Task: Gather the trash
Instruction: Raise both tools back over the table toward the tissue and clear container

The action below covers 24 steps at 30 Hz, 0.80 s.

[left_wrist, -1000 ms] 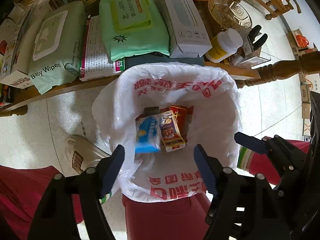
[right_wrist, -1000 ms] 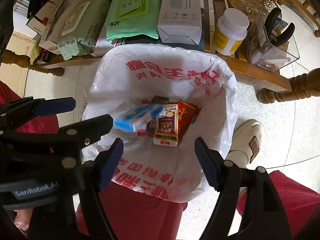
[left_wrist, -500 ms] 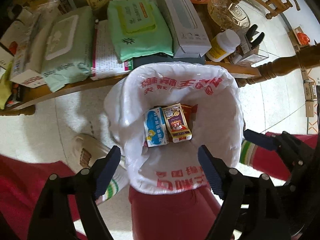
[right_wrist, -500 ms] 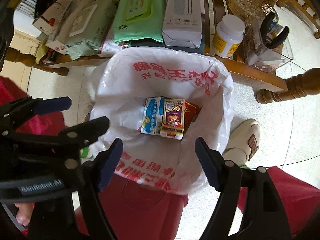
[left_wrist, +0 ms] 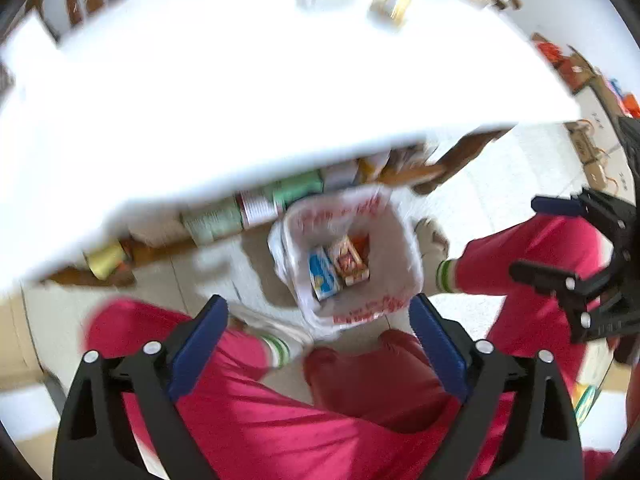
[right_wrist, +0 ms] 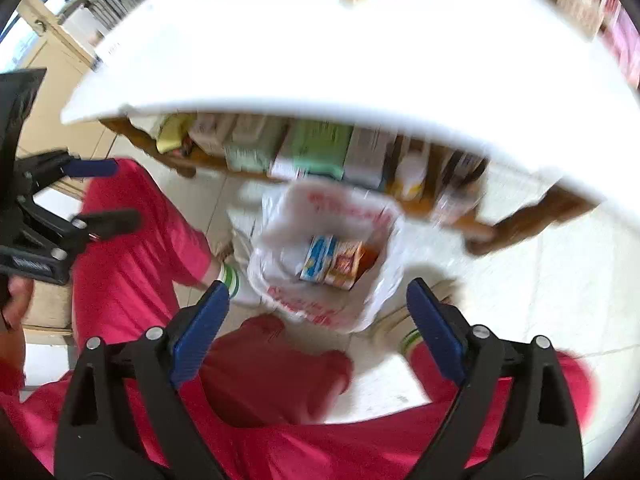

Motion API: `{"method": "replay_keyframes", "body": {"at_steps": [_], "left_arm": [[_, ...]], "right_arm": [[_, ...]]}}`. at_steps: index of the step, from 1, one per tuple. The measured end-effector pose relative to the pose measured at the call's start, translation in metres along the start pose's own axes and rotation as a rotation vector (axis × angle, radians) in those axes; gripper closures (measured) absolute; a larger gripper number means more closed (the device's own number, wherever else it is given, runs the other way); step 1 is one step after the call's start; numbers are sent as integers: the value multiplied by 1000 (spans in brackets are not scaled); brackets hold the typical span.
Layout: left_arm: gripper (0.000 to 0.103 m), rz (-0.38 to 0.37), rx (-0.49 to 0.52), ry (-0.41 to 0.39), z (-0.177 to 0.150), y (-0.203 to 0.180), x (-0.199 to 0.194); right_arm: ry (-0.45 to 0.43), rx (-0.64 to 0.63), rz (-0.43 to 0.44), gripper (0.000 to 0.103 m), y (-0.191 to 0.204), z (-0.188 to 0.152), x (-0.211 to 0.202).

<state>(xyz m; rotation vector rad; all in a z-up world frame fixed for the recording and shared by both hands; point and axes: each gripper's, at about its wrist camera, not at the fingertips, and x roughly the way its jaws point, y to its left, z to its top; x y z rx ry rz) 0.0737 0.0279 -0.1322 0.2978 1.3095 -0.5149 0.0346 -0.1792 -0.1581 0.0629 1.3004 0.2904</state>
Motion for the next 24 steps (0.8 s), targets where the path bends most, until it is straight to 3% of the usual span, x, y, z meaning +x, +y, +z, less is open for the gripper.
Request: {"method": "replay_keyframes", "body": {"at_steps": [4, 12, 18, 24], "left_arm": [[8, 37, 47, -55, 38, 2, -67], [8, -14, 109, -105, 106, 5, -160], [8, 39, 216, -110, 137, -7, -187], [8, 80, 296, -80, 163, -13, -173]], "right_arm": [[-93, -64, -40, 12, 4, 35, -73], [-283, -94, -40, 11, 0, 75, -178], [-347, -94, -80, 11, -13, 102, -221], [-347, -127, -99, 11, -16, 129, -227]]}}
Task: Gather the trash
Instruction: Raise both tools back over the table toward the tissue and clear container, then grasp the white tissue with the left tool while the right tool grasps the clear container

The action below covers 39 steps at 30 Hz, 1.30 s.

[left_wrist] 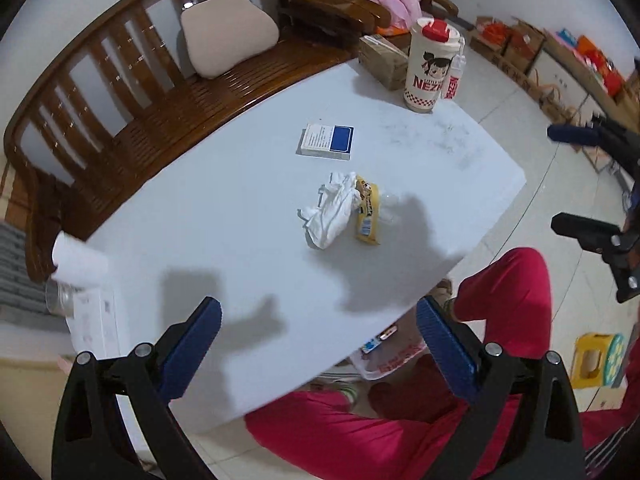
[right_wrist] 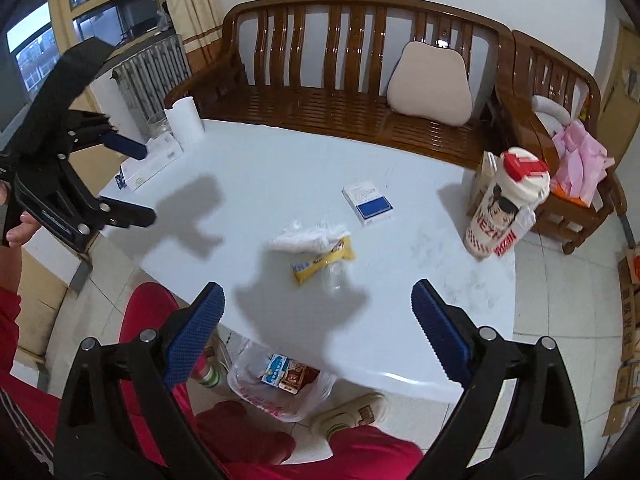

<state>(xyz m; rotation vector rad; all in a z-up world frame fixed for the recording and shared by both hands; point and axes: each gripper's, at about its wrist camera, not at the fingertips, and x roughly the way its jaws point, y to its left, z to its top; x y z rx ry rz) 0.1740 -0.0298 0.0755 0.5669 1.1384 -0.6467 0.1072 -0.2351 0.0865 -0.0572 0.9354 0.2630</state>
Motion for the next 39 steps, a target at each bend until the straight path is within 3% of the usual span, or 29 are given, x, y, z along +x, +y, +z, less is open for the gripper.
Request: {"method": "replay_keyframes", "body": {"at_steps": [7, 15, 25, 34, 39], "left_arm": [[8, 32, 125, 29, 30, -4, 45], [8, 23, 187, 86, 47, 0, 96], [8, 22, 240, 167, 59, 4, 170], [8, -11, 297, 214, 68, 6, 202], [8, -29, 317, 249, 70, 3, 221]], "right_arm": [[28, -6, 2, 11, -12, 17, 38], [87, -26, -15, 11, -24, 24, 81], [211, -69, 6, 11, -28, 6, 152], [313, -101, 49, 11, -24, -8, 206], [364, -121, 58, 23, -21, -15, 232]]}}
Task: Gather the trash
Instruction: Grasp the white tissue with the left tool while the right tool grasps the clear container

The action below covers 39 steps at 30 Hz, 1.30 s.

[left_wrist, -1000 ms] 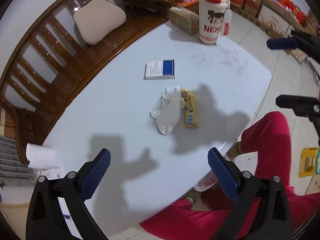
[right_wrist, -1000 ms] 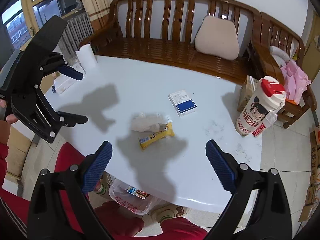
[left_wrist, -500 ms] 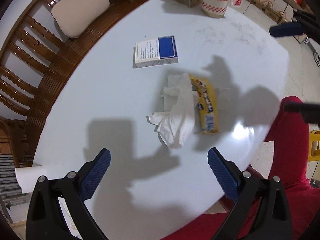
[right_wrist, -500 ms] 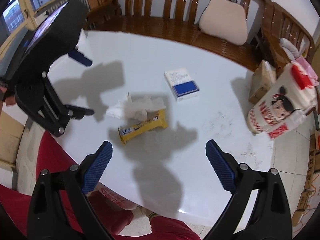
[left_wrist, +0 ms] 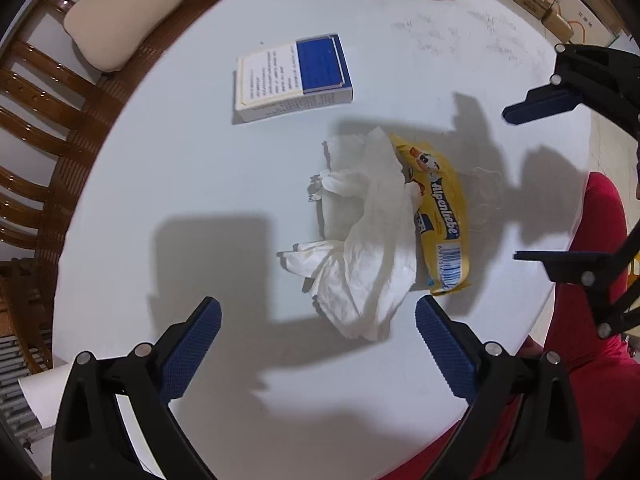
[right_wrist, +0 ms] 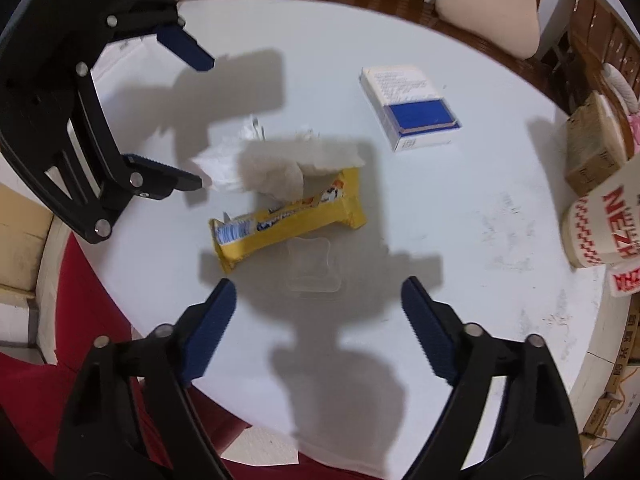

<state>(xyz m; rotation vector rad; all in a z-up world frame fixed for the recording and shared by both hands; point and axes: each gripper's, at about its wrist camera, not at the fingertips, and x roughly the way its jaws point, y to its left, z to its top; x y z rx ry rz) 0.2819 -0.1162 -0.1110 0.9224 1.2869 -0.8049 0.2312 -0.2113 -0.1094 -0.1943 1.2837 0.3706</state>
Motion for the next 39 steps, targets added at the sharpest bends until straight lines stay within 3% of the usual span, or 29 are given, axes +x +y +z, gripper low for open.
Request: {"method": "replay_keyframes", "body": {"at_steps": [5, 11, 13, 16, 20, 24, 27, 32, 39], "left_arm": [[8, -13, 7, 13, 3, 3, 13], [8, -40, -20, 6, 10, 12, 22], [10, -50, -28, 7, 11, 14, 24], [20, -57, -32, 17, 14, 15, 27], [36, -69, -46, 28, 16, 14, 30], [43, -76, -45, 33, 18, 13, 34], [54, -82, -51, 22, 19, 12, 32], [78, -105, -87, 40, 19, 6, 28], [85, -90, -150, 17, 7, -3, 19]], "right_arm": [[15, 5, 13, 26, 1, 2, 15], [11, -5, 14, 35, 6, 8, 21], [13, -15, 13, 43, 9, 10, 23], [15, -20, 14, 55, 11, 10, 25], [14, -18, 10, 56, 10, 12, 28], [8, -14, 8, 56, 7, 11, 29], [6, -18, 1, 63, 8, 9, 31], [-1, -5, -2, 63, -3, 3, 30], [-13, 17, -28, 64, -7, 2, 25]]}}
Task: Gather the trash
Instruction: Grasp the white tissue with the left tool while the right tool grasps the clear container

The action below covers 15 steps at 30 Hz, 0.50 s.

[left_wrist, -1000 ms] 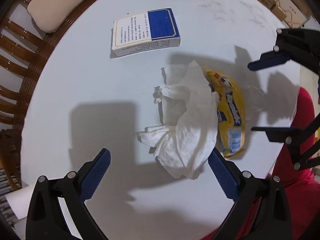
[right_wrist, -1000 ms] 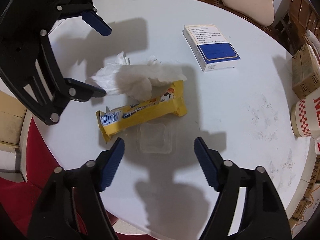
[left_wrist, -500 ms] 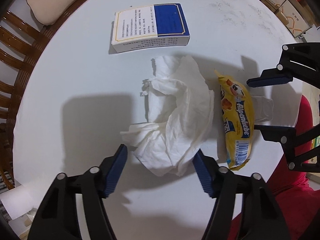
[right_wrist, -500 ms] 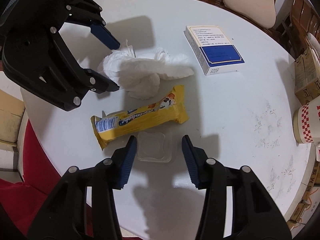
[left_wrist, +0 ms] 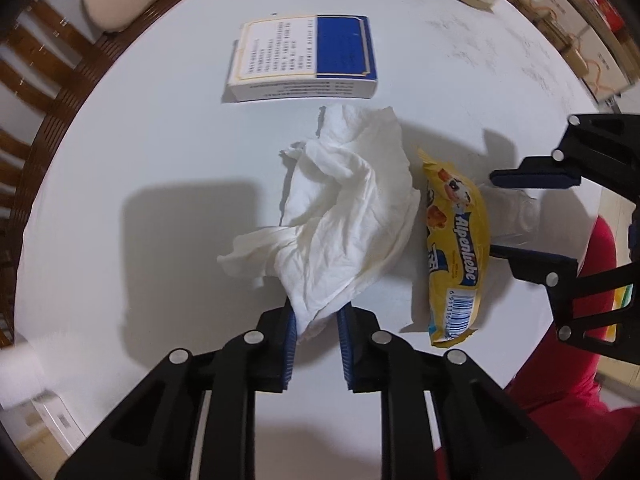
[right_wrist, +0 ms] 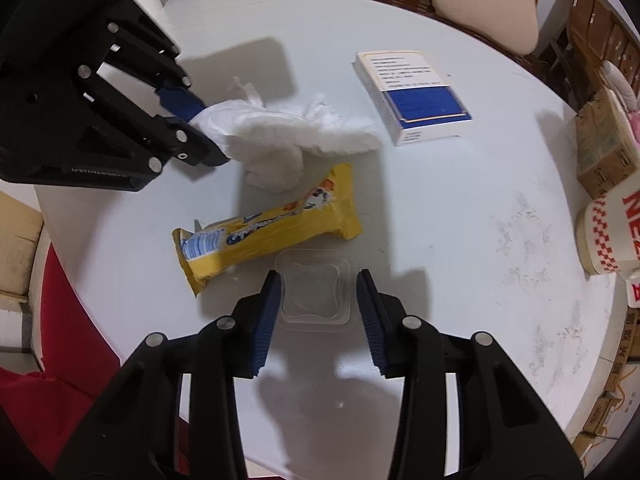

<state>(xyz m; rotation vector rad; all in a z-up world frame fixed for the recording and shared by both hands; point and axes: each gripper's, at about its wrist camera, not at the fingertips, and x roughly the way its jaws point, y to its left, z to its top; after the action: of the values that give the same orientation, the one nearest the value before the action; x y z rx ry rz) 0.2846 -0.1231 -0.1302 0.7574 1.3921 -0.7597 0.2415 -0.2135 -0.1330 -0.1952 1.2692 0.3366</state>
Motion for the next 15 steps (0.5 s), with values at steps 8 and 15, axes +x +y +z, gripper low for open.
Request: {"method": "replay_keyframes", "body": {"at_steps": [8, 15], "left_arm": [[86, 51, -59, -25, -18, -10, -10], [88, 59, -101, -64, -31, 0, -27]], "right_arm": [[-18, 33, -28, 64, -3, -2, -19], [-43, 44, -62, 64, 2, -2, -38]]}}
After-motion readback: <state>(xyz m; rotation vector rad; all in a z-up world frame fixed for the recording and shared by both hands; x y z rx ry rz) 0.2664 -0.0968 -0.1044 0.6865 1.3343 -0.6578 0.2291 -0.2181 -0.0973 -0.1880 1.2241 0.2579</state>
